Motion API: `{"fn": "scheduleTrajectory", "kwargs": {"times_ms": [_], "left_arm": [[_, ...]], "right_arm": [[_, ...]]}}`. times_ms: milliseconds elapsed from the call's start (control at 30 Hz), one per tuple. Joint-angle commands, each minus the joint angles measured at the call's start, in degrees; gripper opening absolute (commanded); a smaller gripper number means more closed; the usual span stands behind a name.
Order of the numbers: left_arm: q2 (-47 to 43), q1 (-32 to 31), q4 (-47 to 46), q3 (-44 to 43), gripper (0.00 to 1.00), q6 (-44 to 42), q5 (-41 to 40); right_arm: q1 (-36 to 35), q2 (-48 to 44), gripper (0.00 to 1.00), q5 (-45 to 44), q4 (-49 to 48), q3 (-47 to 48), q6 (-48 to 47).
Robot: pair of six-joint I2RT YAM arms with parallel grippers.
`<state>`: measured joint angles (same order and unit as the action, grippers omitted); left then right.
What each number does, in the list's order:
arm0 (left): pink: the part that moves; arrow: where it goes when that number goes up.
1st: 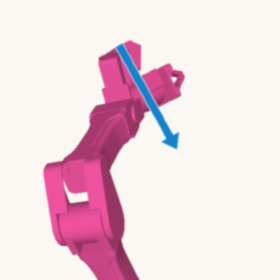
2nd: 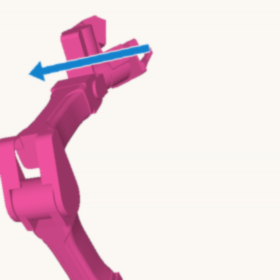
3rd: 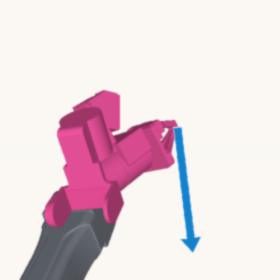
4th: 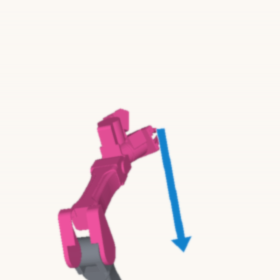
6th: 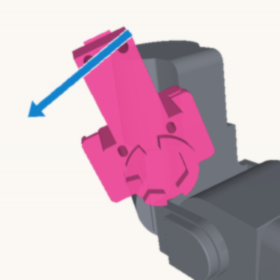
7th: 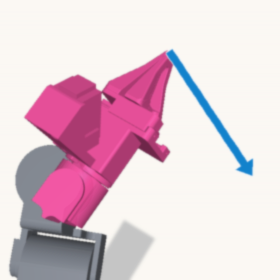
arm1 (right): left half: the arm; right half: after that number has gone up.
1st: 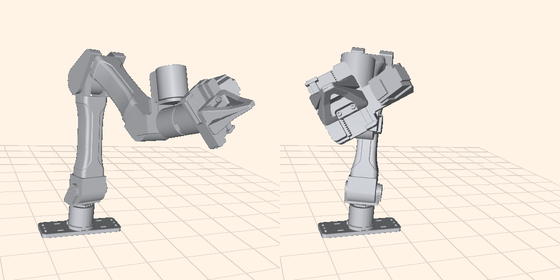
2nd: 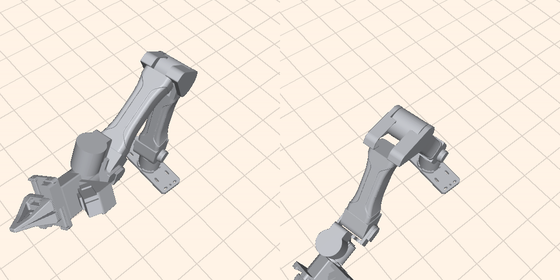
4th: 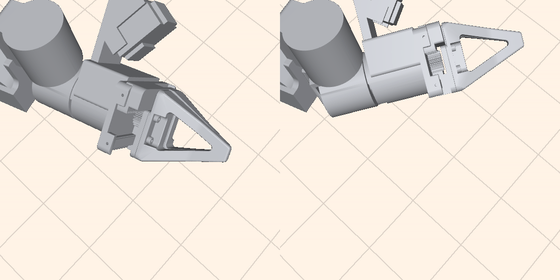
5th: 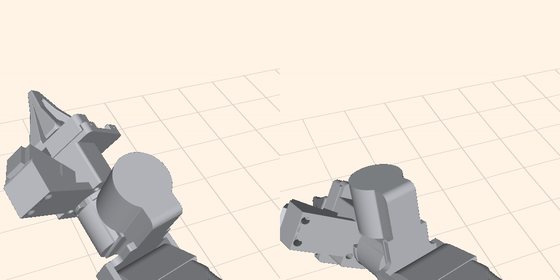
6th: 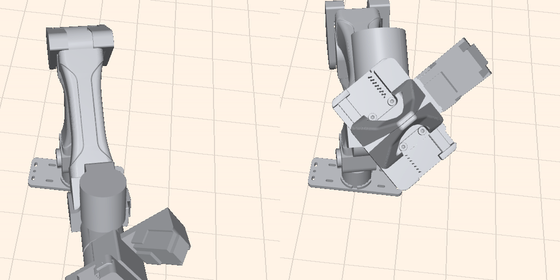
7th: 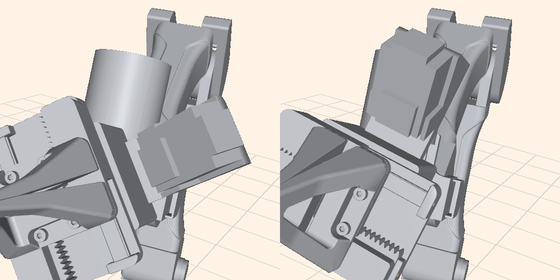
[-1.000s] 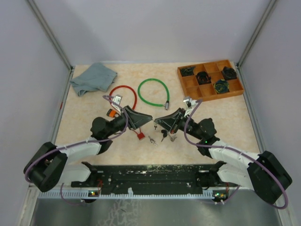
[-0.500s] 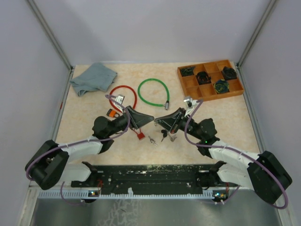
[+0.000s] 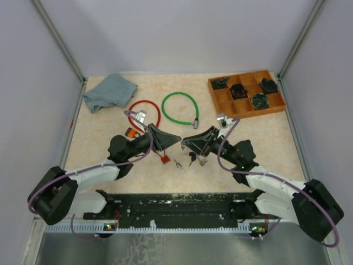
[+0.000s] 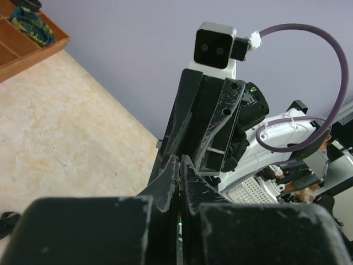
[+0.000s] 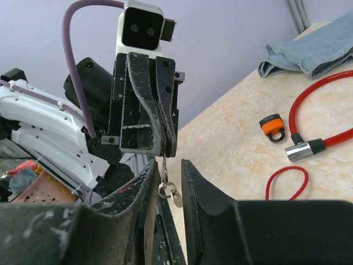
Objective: Unlock with the key
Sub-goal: Adjust the key.
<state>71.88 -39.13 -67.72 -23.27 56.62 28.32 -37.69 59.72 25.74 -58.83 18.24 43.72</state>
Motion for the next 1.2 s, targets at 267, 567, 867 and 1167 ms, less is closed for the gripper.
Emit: {"fn": "scheduleTrajectory", "kwargs": {"times_ms": [267,567,867,1167], "left_arm": [[-6.3,-0.3,11.3,-6.6,0.0,-12.5,3.0],[-5.0,-0.6,11.7,-7.5,0.0,-13.6,5.6],[-5.2,-1.2,12.4,-8.0,0.0,-14.4,5.4],[-6.1,-1.4,12.7,-7.5,0.0,-14.4,3.8]], "right_arm": [[0.3,-0.1,0.26,2.5,-4.8,0.9,-2.6],[0.3,-0.8,0.24,2.9,-6.6,0.5,-2.9],[0.3,-0.5,0.13,4.0,-6.4,0.7,-2.7],[0.3,-0.3,0.04,5.1,-7.4,0.0,-2.1]]}}
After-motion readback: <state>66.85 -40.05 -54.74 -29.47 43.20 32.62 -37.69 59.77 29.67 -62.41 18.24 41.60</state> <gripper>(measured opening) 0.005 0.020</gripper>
